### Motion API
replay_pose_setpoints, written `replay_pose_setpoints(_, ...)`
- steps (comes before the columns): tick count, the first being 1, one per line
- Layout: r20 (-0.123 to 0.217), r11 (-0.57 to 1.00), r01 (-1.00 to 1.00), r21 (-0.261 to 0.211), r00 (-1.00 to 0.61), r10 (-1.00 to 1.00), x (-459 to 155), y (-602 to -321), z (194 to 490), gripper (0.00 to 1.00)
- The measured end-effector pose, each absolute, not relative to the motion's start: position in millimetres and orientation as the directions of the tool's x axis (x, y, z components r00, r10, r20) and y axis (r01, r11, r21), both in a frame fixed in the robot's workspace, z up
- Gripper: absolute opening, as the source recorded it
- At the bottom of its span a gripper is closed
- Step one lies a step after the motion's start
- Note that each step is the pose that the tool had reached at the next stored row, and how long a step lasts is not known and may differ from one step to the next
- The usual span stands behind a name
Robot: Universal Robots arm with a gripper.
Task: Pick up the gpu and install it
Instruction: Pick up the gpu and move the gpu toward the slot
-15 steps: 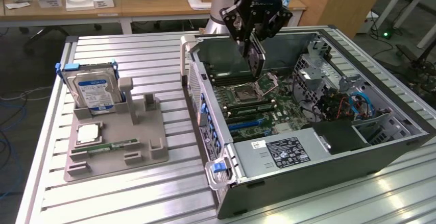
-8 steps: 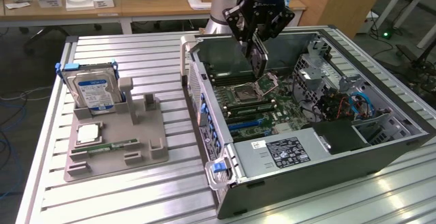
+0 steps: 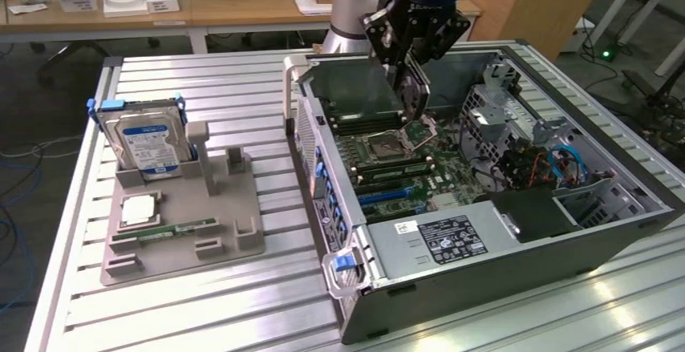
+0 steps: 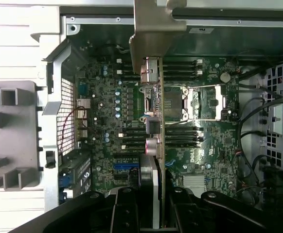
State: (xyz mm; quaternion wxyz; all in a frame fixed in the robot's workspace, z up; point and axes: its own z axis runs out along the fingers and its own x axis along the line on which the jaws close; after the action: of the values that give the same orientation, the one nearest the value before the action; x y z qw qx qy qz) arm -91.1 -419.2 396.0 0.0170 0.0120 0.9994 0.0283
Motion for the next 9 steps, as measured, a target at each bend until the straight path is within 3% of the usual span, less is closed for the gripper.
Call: replay_pose_setpoints(9,-0.012,0.998,0.011,0.057,-1.000,0.011,-79.1,-419.3,396.0,0.28)
